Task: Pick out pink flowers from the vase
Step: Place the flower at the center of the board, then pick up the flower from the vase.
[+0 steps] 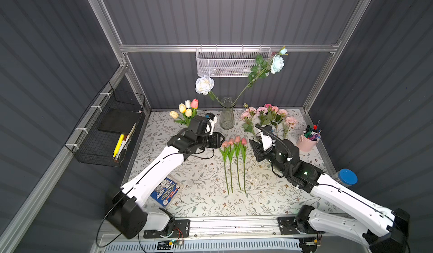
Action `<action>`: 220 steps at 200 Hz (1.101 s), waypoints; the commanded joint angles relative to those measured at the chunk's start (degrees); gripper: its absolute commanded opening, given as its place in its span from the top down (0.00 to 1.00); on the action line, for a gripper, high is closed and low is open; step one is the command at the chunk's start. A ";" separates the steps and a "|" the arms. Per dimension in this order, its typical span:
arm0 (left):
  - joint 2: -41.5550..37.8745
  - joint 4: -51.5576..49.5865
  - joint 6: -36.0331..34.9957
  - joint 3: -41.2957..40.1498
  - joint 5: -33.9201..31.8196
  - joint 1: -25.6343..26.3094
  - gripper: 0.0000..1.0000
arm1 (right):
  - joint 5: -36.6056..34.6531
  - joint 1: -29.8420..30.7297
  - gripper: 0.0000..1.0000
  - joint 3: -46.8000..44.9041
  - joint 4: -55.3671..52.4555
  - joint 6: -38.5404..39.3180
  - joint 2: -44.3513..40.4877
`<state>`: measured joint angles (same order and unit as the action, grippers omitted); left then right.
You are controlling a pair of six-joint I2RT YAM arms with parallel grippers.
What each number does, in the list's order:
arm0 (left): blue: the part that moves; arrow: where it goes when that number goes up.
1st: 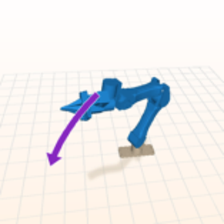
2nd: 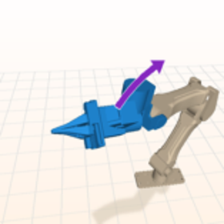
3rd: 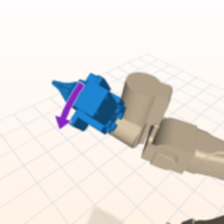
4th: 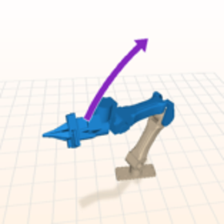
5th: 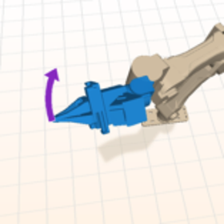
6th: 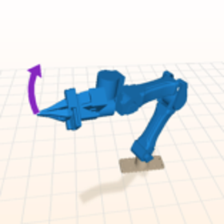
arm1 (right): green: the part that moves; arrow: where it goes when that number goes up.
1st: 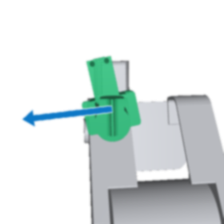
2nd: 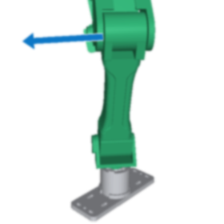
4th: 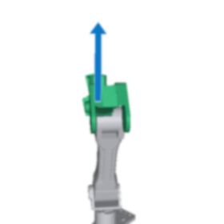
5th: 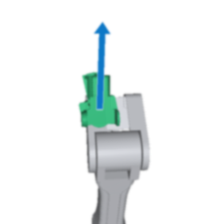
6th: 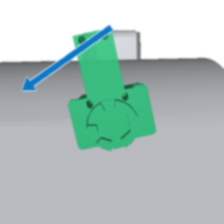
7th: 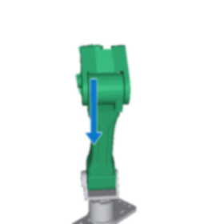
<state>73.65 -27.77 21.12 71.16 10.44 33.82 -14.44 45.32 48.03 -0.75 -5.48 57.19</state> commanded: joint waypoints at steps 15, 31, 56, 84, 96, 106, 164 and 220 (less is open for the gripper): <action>-14.14 -5.58 -4.80 -1.40 -11.59 -0.07 0.53 | 10.42 0.12 0.57 2.29 12.25 2.18 5.47; -18.79 -7.01 -6.15 -2.31 -22.39 -0.07 0.52 | 14.26 0.12 0.57 5.73 13.94 2.42 10.88; -23.11 -8.48 -5.41 -5.97 -33.09 -0.07 0.53 | 24.00 0.13 0.57 11.60 19.02 4.02 21.08; -29.05 -5.47 -3.84 -12.54 -41.66 -0.07 0.51 | 27.80 0.14 0.62 19.22 23.78 4.10 31.23; -31.92 -4.23 -3.78 -14.80 -45.04 -0.04 0.49 | 27.93 0.12 0.64 21.87 26.69 3.73 35.38; -34.28 -3.17 -4.05 -16.58 -46.89 -0.07 0.48 | 28.53 0.04 0.65 24.56 27.90 3.72 38.79; -48.16 7.16 -6.75 -29.23 -50.22 -0.03 0.43 | 31.92 -0.55 0.66 33.02 41.86 1.26 54.14; -49.41 13.14 -8.60 -34.57 -40.33 -0.03 0.38 | 31.88 -0.75 0.66 37.33 44.29 0.56 60.44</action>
<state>23.88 -19.00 14.31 37.32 -33.65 33.82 16.36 44.80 82.54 39.29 -4.12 116.62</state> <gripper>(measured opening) 0.613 0.342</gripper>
